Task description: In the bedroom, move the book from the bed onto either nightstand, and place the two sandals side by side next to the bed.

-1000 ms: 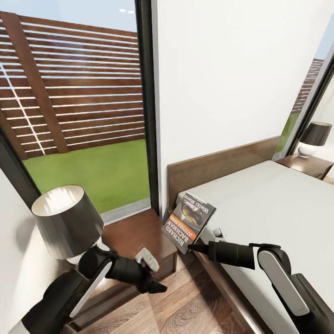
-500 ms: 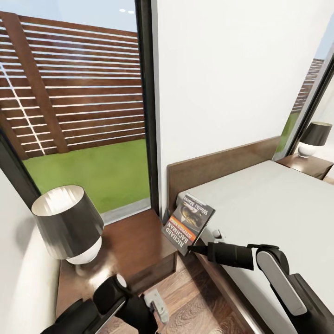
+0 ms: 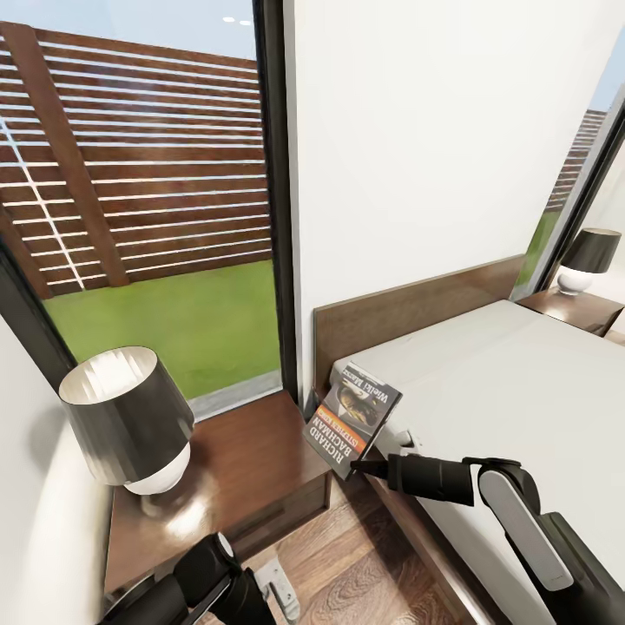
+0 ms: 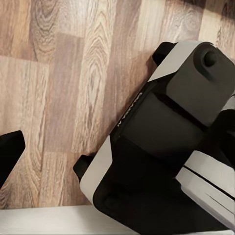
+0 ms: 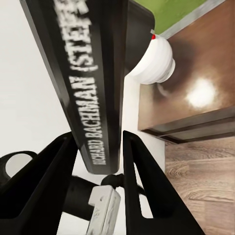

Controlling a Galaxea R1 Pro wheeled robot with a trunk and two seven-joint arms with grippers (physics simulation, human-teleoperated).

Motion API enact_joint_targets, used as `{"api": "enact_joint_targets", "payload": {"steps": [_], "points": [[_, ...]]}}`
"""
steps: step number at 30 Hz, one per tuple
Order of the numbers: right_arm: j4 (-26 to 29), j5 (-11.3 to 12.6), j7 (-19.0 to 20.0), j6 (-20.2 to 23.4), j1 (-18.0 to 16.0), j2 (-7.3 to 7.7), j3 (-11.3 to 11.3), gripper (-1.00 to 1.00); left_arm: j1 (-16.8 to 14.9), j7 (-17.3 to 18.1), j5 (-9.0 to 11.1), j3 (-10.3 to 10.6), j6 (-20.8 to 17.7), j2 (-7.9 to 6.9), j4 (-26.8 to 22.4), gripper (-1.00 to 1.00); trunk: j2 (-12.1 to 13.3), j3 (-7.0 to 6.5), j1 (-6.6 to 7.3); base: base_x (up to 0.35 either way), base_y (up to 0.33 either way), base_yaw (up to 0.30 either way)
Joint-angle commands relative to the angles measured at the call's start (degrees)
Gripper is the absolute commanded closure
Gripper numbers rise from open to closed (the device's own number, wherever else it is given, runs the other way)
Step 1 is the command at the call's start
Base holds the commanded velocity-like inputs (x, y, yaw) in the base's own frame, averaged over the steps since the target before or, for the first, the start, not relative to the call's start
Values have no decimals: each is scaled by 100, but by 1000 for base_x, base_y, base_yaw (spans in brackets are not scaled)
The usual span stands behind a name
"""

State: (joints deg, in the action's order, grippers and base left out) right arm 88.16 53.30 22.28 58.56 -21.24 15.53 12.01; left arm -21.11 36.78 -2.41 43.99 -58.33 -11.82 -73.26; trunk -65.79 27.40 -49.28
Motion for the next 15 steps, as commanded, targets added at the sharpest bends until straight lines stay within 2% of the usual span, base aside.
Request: {"api": "enact_joint_targets", "payload": {"steps": [1,8,15], "points": [[0,-47,60,7,-5,5,15,100,-4,25,-27,5,-17,-2,7,-100,-4,6,0,0,0,0],[0,-47,60,7,-4,5,76,100,3,58,-23,-2,-13,3,-95,-100,-4,6,0,0,0,0],[-2,-47,58,6,-3,10,94,100,3,230,-17,-4,-22,-37,-629,-100,-4,6,0,0,0,0]]}}
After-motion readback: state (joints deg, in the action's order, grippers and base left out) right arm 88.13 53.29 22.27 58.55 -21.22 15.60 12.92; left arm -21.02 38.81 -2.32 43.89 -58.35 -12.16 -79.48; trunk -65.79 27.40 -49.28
